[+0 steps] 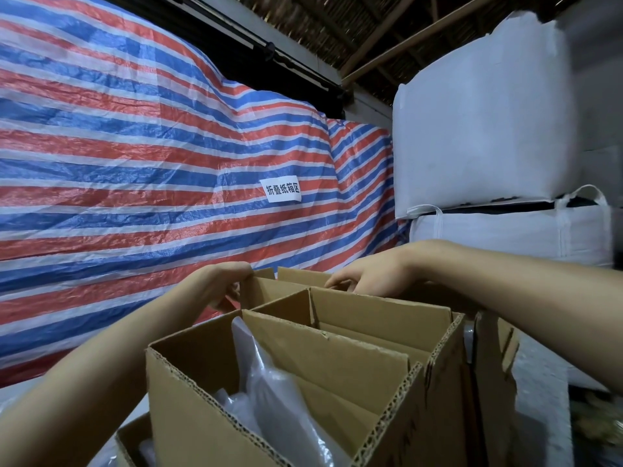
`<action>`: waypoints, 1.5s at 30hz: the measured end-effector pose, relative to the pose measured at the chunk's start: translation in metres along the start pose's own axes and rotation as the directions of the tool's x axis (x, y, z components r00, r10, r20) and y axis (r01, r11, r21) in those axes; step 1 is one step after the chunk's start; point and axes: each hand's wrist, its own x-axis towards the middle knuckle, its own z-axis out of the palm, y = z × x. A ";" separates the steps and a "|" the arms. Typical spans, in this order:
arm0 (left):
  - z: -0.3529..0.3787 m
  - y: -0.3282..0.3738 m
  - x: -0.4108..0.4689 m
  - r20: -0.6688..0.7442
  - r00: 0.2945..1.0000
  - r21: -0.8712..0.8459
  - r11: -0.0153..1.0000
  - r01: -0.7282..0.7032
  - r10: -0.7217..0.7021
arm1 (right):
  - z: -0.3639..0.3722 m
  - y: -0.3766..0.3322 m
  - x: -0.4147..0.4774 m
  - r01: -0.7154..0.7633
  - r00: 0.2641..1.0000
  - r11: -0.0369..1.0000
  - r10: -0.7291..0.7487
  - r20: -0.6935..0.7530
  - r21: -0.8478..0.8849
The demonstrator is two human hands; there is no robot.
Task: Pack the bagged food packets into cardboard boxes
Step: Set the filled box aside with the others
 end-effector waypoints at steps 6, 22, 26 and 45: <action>-0.003 -0.006 -0.001 0.057 0.998 0.019 0.999 -0.042 0.040 | -0.001 -0.002 0.001 -0.001 1.000 1.000 0.002 0.004 -0.001; 0.010 -0.004 -0.013 0.010 0.997 -0.020 0.997 -0.070 0.070 | 0.000 0.002 0.007 0.009 1.000 0.999 -0.009 -0.016 0.033; 0.007 -0.001 -0.025 -0.104 0.987 -0.057 0.990 -0.131 0.124 | -0.002 0.002 0.005 -0.027 1.000 0.998 0.027 -0.012 0.059; -0.086 -0.060 -0.313 -0.230 0.865 0.504 0.815 -0.287 0.447 | -0.043 -0.161 -0.071 0.238 0.893 0.967 -0.255 -0.370 -0.092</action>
